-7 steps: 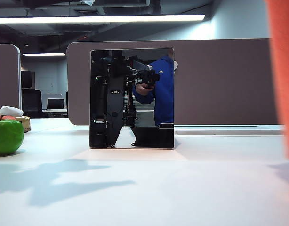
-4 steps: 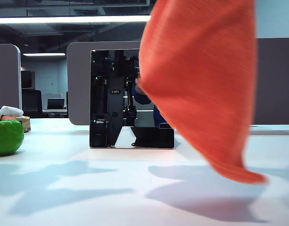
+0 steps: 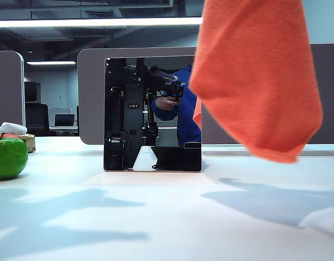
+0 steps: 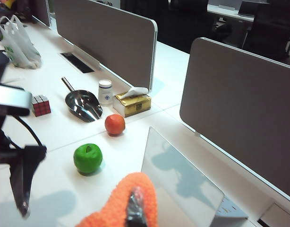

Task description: Pick up the cloth from the table and use it to cover the mirror.

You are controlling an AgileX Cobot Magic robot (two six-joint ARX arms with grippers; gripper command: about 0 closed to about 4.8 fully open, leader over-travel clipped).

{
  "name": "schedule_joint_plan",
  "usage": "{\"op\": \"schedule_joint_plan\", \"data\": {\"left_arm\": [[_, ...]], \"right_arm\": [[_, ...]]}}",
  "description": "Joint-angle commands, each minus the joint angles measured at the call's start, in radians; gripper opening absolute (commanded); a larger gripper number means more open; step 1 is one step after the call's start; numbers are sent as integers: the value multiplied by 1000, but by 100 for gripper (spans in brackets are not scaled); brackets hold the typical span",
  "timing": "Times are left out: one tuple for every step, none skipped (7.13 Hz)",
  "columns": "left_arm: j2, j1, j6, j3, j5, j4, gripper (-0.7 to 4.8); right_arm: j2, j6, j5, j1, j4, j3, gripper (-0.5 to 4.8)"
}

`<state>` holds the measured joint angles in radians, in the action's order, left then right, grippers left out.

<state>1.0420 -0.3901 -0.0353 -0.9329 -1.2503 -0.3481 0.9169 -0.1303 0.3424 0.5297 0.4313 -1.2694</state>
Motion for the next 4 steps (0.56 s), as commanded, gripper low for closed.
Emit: {"op": "schedule_joint_plan", "data": {"left_arm": [[105, -11, -74, -3, -137, 13, 434], [159, -203, -171, -3, 106, 71, 434], [162, -206, -165, -3, 204, 159, 434], [167, -205, -162, -3, 227, 178, 434]], "right_arm": [[-53, 60, 150, 1, -98, -5, -6], [7, 74, 26, 0, -176, -5, -6], [14, 79, 19, 0, -190, -5, -6], [12, 79, 29, 1, -203, -5, -6]]}}
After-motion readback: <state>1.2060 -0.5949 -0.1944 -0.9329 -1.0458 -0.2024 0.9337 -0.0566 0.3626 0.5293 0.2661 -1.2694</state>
